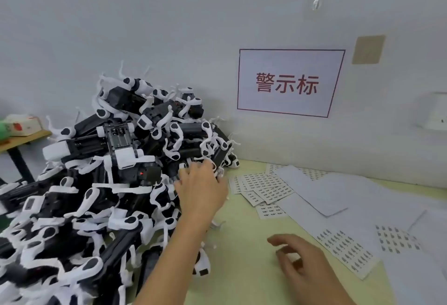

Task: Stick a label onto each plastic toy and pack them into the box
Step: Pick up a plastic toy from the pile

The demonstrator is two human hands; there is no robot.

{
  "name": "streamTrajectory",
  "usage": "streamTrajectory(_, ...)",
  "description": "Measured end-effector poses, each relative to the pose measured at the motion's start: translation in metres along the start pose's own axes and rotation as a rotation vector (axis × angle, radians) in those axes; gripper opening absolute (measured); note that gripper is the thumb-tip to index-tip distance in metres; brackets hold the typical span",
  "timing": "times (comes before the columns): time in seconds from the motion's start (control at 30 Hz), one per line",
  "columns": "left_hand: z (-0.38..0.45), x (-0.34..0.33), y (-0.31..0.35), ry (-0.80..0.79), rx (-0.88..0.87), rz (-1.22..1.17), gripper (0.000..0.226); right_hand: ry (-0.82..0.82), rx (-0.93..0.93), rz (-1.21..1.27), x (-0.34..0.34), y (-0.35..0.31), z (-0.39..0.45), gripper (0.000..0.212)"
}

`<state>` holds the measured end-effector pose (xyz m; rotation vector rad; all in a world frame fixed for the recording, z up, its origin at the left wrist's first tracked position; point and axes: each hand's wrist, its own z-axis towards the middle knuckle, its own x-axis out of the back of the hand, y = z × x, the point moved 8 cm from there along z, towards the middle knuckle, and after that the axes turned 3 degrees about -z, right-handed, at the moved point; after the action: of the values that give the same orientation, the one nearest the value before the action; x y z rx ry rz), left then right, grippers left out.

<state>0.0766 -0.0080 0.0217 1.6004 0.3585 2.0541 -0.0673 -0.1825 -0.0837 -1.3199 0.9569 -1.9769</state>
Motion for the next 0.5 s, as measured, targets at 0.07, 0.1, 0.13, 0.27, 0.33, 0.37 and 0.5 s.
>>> streamTrajectory(0.07, 0.004, -0.01, -0.012, -0.139, 0.109, 0.139, 0.038, 0.066, 0.003, 0.029, -0.002, 0.002, 0.005, 0.041)
streamTrajectory(0.1, 0.005, -0.016, -0.016, -0.209, 0.138, 0.181, 0.038, 0.088, 0.003, 0.025, -0.004, 0.006, 0.007, 0.041)
streamTrajectory(0.13, 0.006, -0.019, -0.019, -0.259, 0.169, 0.2, 0.037, 0.101, 0.001, 0.007, -0.006, 0.005, 0.008, 0.041)
streamTrajectory(0.27, 0.007, -0.027, -0.019, -0.341, 0.193, 0.241, 0.036, 0.155, 0.027, 0.0, -0.003, 0.012, 0.008, 0.043)
streamTrajectory(0.33, 0.009, -0.024, -0.016, -0.336, 0.164, 0.252, 0.028, 0.163, 0.018, 0.01, -0.002, 0.014, 0.008, 0.044)
streamTrajectory(0.37, 0.011, -0.022, -0.014, -0.321, 0.137, 0.239, 0.02, 0.164, 0.014, 0.02, -0.002, 0.015, 0.008, 0.045)
streamTrajectory(0.5, 0.009, -0.012, -0.009, -0.25, 0.1, 0.198, 0.023, 0.152, 0.012, 0.038, -0.002, 0.016, 0.007, 0.044)
